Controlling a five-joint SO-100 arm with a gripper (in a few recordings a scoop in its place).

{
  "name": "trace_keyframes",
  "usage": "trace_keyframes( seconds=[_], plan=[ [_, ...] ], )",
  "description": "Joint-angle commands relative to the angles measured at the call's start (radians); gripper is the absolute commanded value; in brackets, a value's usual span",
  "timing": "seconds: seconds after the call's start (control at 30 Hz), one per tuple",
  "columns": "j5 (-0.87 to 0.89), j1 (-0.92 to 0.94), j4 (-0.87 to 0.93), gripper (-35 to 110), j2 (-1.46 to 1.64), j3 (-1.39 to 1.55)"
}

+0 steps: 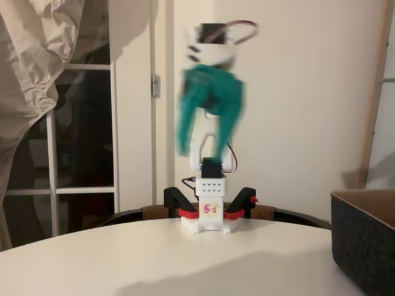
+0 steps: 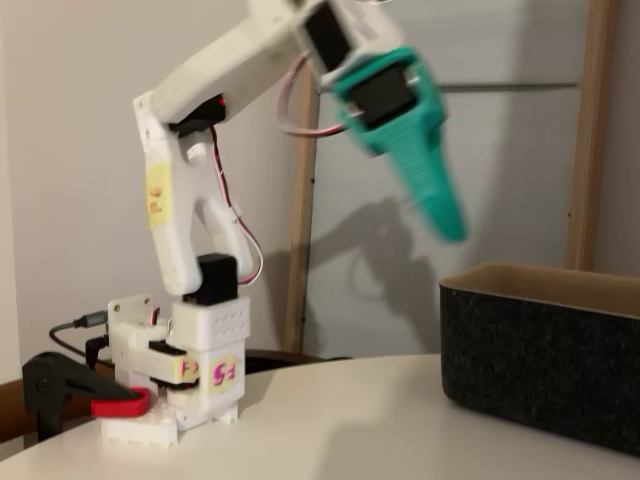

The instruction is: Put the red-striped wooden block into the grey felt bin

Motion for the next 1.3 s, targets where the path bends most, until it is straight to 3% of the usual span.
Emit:
trace_keyframes(
  seconds=[0.0, 0.33, 0.57, 0.87, 1.27],
  plan=[
    [0.173, 0.196, 0.005, 19, 0.051, 0.014],
    [0.538, 0.617, -0.064, 20, 0.094, 0.058],
    [0.669, 0.798, -0.069, 20, 0.268, 0.169],
    [0.746, 0.887, -0.083, 19, 0.647, 0.549],
    [0.838, 0.945, -0.367, 18, 1.167, 1.226]
  ],
)
